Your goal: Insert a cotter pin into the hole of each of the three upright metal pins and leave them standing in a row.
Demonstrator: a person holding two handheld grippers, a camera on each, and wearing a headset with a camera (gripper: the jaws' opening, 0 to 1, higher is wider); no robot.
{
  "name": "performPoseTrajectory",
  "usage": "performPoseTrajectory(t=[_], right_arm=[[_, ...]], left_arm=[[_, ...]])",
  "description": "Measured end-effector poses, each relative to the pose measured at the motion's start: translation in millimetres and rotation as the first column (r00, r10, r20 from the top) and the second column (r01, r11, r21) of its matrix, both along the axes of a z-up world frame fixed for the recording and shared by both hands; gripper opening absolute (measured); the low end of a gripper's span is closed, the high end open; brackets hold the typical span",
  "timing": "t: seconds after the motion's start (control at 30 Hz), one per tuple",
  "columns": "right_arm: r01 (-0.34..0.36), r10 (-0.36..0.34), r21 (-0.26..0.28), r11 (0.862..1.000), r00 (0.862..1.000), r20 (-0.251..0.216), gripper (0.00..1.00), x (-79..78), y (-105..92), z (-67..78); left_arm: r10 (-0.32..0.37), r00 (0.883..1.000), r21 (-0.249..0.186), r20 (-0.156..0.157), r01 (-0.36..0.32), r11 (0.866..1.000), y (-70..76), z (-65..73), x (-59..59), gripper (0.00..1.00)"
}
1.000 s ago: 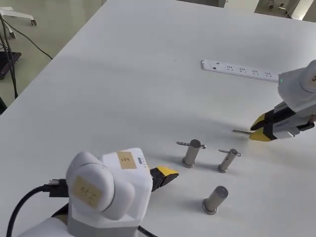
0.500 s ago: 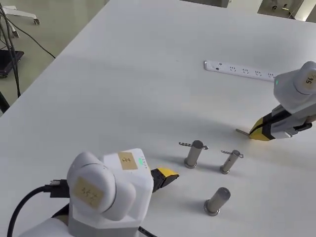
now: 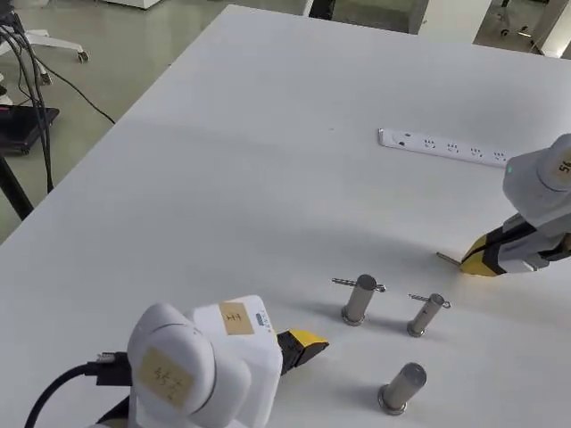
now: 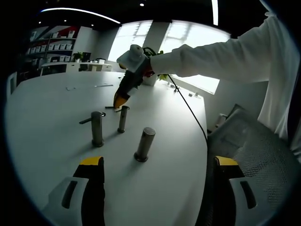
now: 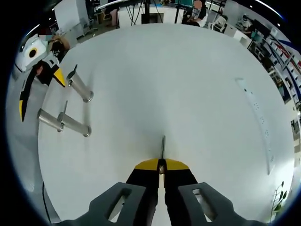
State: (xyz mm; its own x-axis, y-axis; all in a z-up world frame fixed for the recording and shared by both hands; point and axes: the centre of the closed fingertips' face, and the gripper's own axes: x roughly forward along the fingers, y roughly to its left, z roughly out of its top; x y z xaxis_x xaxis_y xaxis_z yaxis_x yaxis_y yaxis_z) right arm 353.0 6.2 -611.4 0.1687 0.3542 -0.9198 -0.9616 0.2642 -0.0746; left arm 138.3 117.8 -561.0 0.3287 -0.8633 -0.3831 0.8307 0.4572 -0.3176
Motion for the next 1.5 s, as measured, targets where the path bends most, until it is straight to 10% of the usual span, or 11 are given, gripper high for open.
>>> performPoseTrajectory(t=[0.43,1.5], right_arm=[[-0.014,0.015,-0.051,0.999,1.000,0.015,0.00,-11.9,-7.7,11.6],[0.038,-0.066,0.136,0.990,0.976,0.208,0.00,-118.9,-14.5,67.9]], left_arm=[[0.006,1.000,-0.027,0.006,-0.006,1.000,-4.1,10.7,2.2,0.94],[-0.050,0.997,-0.014,0.051,0.050,0.999,-22.4,24.5,-3.5,0.93]])
